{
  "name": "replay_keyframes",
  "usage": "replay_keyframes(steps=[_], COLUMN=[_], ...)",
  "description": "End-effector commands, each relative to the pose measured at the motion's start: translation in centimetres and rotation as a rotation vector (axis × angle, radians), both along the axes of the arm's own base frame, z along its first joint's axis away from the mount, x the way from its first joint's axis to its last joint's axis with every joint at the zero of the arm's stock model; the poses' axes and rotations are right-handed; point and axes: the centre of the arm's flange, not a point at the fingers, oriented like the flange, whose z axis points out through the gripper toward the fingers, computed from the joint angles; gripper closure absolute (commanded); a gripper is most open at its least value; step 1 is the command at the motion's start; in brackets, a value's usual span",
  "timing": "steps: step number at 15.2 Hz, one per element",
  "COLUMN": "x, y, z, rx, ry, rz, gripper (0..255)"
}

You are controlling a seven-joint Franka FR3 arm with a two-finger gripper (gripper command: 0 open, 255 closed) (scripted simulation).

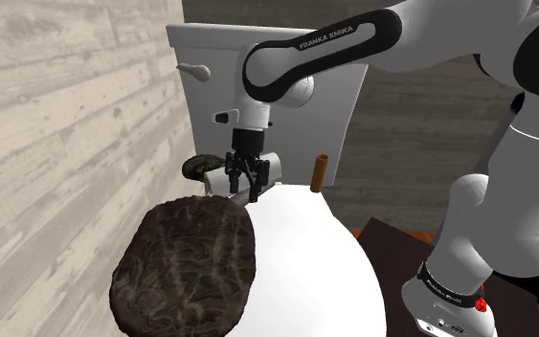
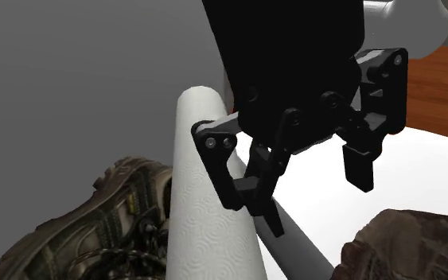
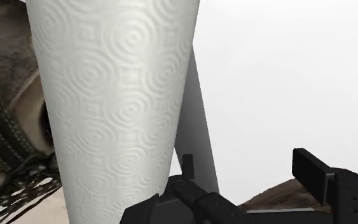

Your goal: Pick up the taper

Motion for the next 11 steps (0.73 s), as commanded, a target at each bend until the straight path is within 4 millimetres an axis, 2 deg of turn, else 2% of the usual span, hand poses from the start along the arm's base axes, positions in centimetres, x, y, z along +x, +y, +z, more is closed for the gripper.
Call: replay_keyframes(steps=[1, 3, 4, 5, 6, 7, 8, 9, 10, 11], x=[-0.4, 0.3, -0.9, -1.8, -1.1, -2.0, -1.6, -0.9, -0.9, -0.7], y=[-3.5, -4.0, -4.0, -3.8, -3.9, -3.8, -4.0, -1.4, -1.4, 0.2], z=[-2.6, -1.2, -3.1, -3.9, -2.5, -2.3, -3.1, 0.0, 0.0, 0.3], rx=[-0.340, -0.348, -0.338, -0.335, -0.340, -0.339, -0.338, -0.121, -0.121, -0.140], ry=[-0.046, -0.041, -0.041, -0.043, -0.043, -0.046, -0.044, -0.132, -0.132, -0.141], rz=[0.171, 0.161, 0.176, 0.184, 0.176, 0.176, 0.180, 0.047, 0.047, 0.089], gripper=[255, 255, 255, 255, 255, 255, 255, 255, 0, 0])
